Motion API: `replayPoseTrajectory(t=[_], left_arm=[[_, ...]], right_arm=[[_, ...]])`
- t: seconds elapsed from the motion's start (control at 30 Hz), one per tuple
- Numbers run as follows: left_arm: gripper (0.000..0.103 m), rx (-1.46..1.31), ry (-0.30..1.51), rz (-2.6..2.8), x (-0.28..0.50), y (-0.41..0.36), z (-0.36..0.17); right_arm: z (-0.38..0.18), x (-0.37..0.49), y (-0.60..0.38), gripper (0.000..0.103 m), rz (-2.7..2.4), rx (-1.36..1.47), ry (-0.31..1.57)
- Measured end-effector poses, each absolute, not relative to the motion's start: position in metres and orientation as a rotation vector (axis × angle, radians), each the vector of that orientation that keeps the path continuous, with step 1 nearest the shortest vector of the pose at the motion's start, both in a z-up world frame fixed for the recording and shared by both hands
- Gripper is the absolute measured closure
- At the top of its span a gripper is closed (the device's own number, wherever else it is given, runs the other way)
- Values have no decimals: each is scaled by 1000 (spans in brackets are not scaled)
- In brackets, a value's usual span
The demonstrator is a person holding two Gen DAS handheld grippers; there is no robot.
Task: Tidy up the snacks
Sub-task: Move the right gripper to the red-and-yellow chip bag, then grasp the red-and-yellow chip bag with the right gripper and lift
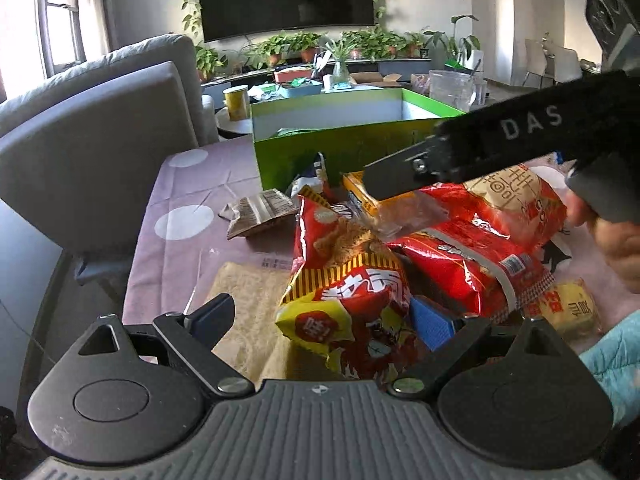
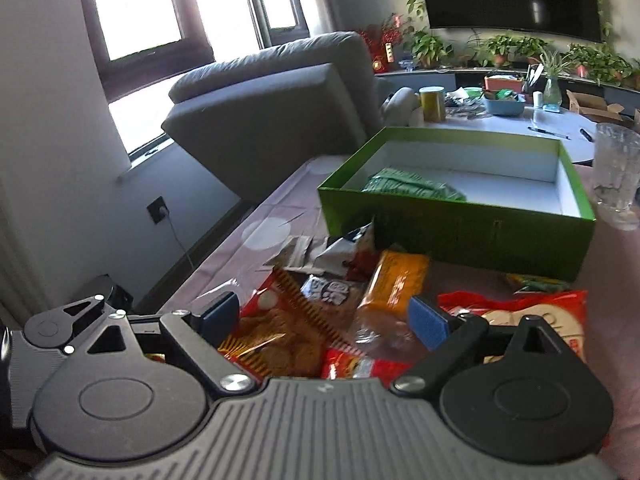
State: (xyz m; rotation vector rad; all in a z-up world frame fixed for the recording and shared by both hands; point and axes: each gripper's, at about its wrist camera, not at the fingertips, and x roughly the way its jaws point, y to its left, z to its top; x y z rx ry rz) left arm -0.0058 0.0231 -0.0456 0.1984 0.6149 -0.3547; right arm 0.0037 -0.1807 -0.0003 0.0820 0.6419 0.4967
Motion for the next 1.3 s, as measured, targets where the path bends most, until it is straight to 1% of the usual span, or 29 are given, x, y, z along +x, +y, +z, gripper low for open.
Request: replayPoseTrajectory(t=[0.03, 0.1, 0.13, 0.3, 0.33, 0.37, 0.47, 0.5, 0.57, 0.63, 0.67, 0.7, 0.9, 1.07, 1.13, 1.2, 1.3], left_arm=[[16, 197, 607, -364, -5, 23, -46], [33, 187, 607, -399, -3, 22, -46], [36, 182, 609, -417, -1, 21, -46], [38, 257, 567, -415, 10, 8, -41], [39, 267, 553, -418, 13, 6, -39], [43, 281, 533, -426, 17, 4, -35], [44, 316, 485, -438, 31, 0, -24], [42, 321, 474, -435, 37, -1, -20], [42, 330, 482, -404, 46, -1, -17], [32, 319, 473, -358, 46, 4, -14], [20, 301, 469, -350, 43, 9, -14], [13, 279, 468, -347, 39, 14, -15], [12, 198, 567, -375, 11, 39, -32], [12, 183, 639, -388, -4, 43, -48], [14, 175, 648, -400, -5, 42, -51], [27, 150, 663, -412, -3, 42, -52], [34, 119, 675, -432, -2, 41, -50]], right_arm=[[-1, 3, -180, 41, 499, 84, 644], [-1, 2, -178, 41, 502, 82, 645], [-1, 1, -177, 41, 502, 80, 644], [-4, 0, -178, 41, 482, 94, 648], [-4, 1, -180, 41, 475, 102, 650], [-5, 3, -182, 41, 467, 112, 652], [-5, 5, -188, 41, 445, 143, 656], [-5, 6, -191, 41, 438, 156, 656], [-4, 7, -196, 41, 425, 182, 655], [-2, 8, -201, 40, 412, 203, 648], [-1, 8, -204, 40, 410, 206, 645], [0, 8, -206, 40, 406, 209, 640], [0, 13, -213, 40, 411, 215, 637], [-4, 13, -200, 40, 516, 155, 652], [-7, 17, -192, 40, 612, 126, 663], [-10, 21, -186, 40, 705, 106, 673], [-14, 32, -175, 38, 807, 53, 689]])
